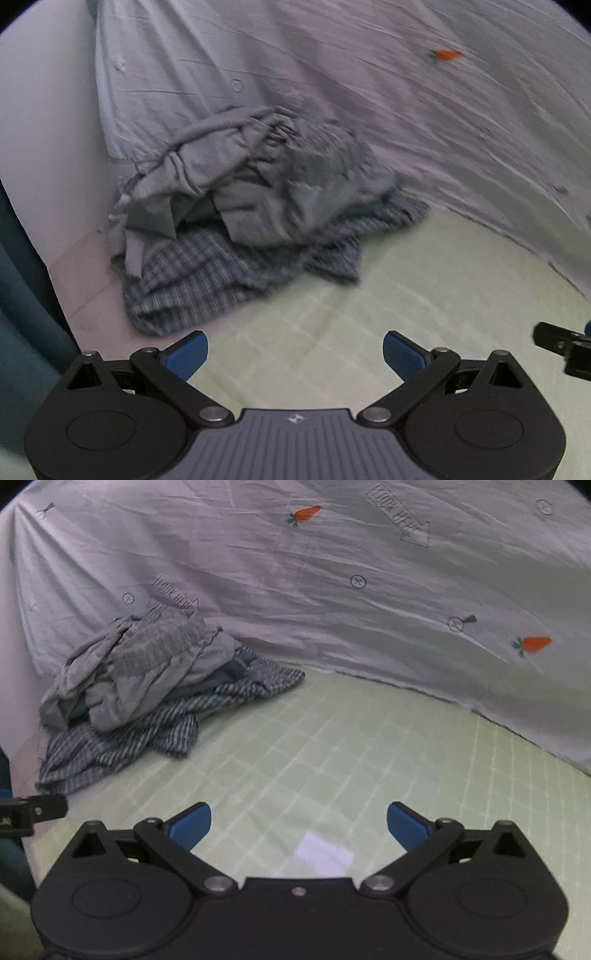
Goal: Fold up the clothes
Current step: 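Grasp the grey garment on the pile with both grippers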
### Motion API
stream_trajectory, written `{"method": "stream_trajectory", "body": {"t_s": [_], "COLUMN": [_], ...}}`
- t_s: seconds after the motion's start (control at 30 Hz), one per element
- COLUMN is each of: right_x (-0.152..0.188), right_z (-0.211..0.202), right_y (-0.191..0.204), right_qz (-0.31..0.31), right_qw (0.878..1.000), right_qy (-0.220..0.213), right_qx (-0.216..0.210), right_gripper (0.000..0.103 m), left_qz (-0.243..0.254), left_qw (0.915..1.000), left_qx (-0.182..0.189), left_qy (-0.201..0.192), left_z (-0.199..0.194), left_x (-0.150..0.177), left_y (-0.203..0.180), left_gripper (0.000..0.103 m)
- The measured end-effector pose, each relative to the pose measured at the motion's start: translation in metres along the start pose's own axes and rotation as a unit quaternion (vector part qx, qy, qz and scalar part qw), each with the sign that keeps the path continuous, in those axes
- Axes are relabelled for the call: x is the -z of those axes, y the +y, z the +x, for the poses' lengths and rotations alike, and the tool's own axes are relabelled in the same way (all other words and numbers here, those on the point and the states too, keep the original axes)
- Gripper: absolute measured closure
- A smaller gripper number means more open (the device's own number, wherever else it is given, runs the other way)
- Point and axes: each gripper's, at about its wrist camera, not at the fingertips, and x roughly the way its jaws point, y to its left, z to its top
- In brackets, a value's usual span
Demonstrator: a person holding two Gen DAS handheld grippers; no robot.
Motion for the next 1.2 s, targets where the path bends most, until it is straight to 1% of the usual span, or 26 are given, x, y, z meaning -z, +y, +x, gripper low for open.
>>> {"method": "stream_trajectory", "body": {"t_s": [0.07, 0.1, 0.17, 0.3, 0.37, 0.4, 0.47, 0.5, 0.53, 0.63, 0.67, 0.7, 0.73, 0.77, 0.8, 0.83, 0.87, 0.9, 0.93, 1.03, 1.2], "right_x": [-0.018, -0.027, -0.046, -0.083, -0.099, -0.106, -0.121, -0.128, -0.135, -0.149, -0.150, -0.151, -0.153, -0.152, -0.151, -0.148, -0.145, -0.142, -0.139, -0.125, -0.105], "right_z": [0.017, 0.026, 0.045, 0.087, 0.105, 0.113, 0.128, 0.135, 0.141, 0.158, 0.165, 0.172, 0.179, 0.187, 0.193, 0.195, 0.191, 0.186, 0.181, 0.157, 0.112], "right_y": [0.002, 0.004, 0.010, 0.034, 0.049, 0.059, 0.078, 0.088, 0.096, 0.122, 0.128, 0.135, 0.142, 0.145, 0.145, 0.143, 0.139, 0.135, 0.130, 0.109, 0.039], "right_qz": [0.004, 0.005, 0.006, -0.009, -0.019, -0.021, -0.022, -0.023, -0.019, -0.012, -0.016, -0.021, -0.026, -0.029, -0.025, -0.020, -0.023, -0.026, -0.030, -0.047, -0.013], "right_qw": [1.000, 1.000, 1.000, 0.999, 0.999, 0.998, 0.996, 0.994, 0.992, 0.987, 0.987, 0.987, 0.987, 0.988, 0.987, 0.987, 0.987, 0.988, 0.988, 0.993, 0.997], "right_qy": [-0.003, -0.006, -0.010, -0.011, -0.013, -0.013, -0.013, -0.013, -0.013, -0.018, -0.014, -0.008, -0.002, 0.010, 0.020, 0.022, 0.015, 0.007, -0.002, -0.033, -0.069], "right_qx": [-0.003, -0.005, -0.011, -0.034, -0.048, -0.061, -0.091, -0.106, -0.120, -0.158, -0.159, -0.157, -0.156, -0.154, -0.158, -0.157, -0.156, -0.154, -0.152, -0.103, -0.018], "right_gripper": [0.000, 0.000, 0.000, 0.002, 0.004, 0.005, 0.011, 0.013, 0.017, 0.020, 0.026, 0.030, 0.041, 0.059, 0.067, 0.078, 0.094, 0.099, 0.099, 0.100, 0.100], "left_qz": [-0.011, -0.023, -0.057, -0.116, -0.124, -0.126, -0.135, -0.141, -0.146, -0.157, -0.155, -0.155, -0.157, -0.161, -0.164, -0.163, -0.159, -0.155, -0.153, -0.151, -0.134], "left_qw": [0.9999, 0.9996, 0.9977, 0.9919, 0.9909, 0.9905, 0.9893, 0.9885, 0.9877, 0.9855, 0.9859, 0.9859, 0.9856, 0.9849, 0.9845, 0.9846, 0.9851, 0.9855, 0.9857, 0.9856, 0.9870], "left_qx": [-0.007, -0.016, -0.037, -0.051, -0.053, -0.054, -0.054, -0.052, -0.052, -0.059, -0.057, -0.057, -0.058, -0.058, -0.058, -0.058, -0.060, -0.061, -0.061, -0.062, -0.060], "left_qy": [-0.002, -0.002, -0.005, -0.005, -0.009, -0.010, -0.013, -0.015, -0.017, -0.025, -0.026, -0.026, -0.025, -0.024, -0.025, -0.027, -0.030, -0.033, -0.036, -0.045, -0.064], "left_z": [0.013, 0.023, 0.043, 0.080, 0.096, 0.104, 0.117, 0.122, 0.126, 0.136, 0.140, 0.144, 0.147, 0.149, 0.150, 0.148, 0.146, 0.143, 0.140, 0.129, 0.100], "left_x": [-0.015, -0.025, -0.043, -0.073, -0.085, -0.091, -0.102, -0.105, -0.108, -0.116, -0.118, -0.120, -0.121, -0.121, -0.121, -0.121, -0.120, -0.119, -0.118, -0.114, -0.101], "left_y": [0.009, 0.013, 0.026, 0.055, 0.063, 0.065, 0.070, 0.072, 0.073, 0.076, 0.077, 0.079, 0.080, 0.082, 0.083, 0.084, 0.083, 0.083, 0.082, 0.082, 0.076], "left_gripper": [0.003, 0.003, 0.003, 0.003, 0.004, 0.006, 0.013, 0.020, 0.031, 0.049, 0.052, 0.059, 0.065, 0.067, 0.071, 0.077, 0.080, 0.086, 0.089, 0.092, 0.096]}}
